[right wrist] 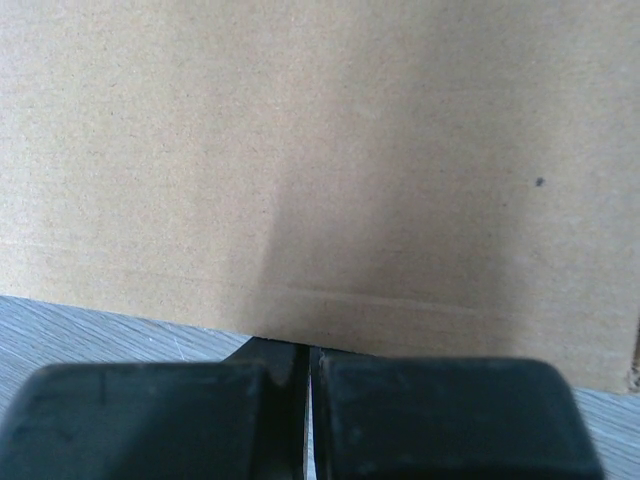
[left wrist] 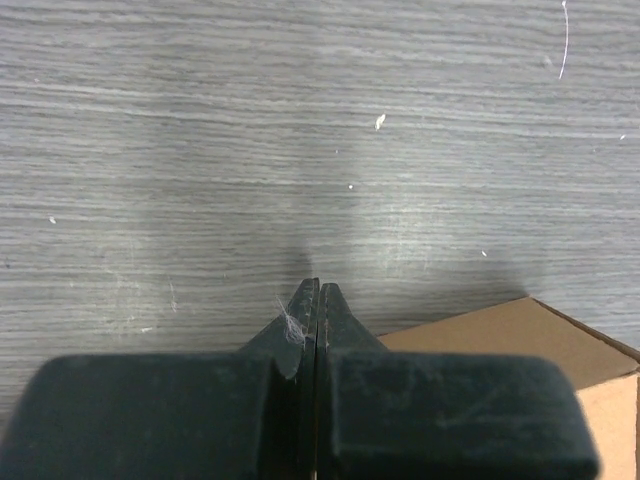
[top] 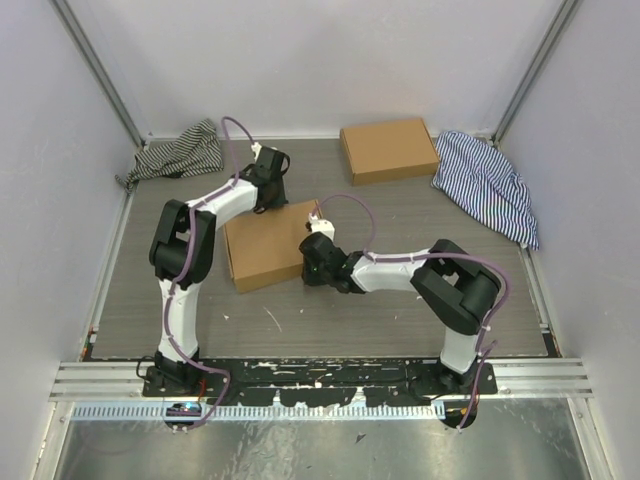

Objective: Fold the paper box

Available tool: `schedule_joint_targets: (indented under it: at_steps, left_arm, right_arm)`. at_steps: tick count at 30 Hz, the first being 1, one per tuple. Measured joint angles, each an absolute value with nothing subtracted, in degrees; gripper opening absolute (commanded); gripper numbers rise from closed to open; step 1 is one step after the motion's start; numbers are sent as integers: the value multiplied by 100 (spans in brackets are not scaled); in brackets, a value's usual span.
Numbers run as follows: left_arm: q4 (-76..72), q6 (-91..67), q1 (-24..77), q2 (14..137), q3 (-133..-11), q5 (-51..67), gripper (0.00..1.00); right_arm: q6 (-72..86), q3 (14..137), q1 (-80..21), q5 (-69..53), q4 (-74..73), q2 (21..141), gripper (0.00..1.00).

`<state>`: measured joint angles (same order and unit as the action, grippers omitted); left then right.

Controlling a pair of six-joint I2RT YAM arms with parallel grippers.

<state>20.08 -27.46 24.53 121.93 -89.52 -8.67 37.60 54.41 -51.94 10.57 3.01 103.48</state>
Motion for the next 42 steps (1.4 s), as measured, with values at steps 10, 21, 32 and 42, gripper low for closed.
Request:
schedule_joint_targets:
  at_steps: [10, 21, 32, 42]
  left_arm:
    - [2877, -2585, 2740, 12202, -9045, -460, 0]
    - [3140, -2510, 2821, 12226, -9065, -279, 0]
    - [3420, -2508, 2845, 12217, -9129, -217, 0]
    - [3498, -2412, 2834, 12232, -9159, -25, 0]
  right_arm:
    - [3597, 4488, -5236, 1306, -353, 9166, 1]
    - [3382, 4263, -5249, 2285, -1199, 7961, 1]
    - [3468, 4285, -4488, 2821, -1959, 8493, 1]
    - [3503, 4305, -4499, 2405, -683, 9076, 1]
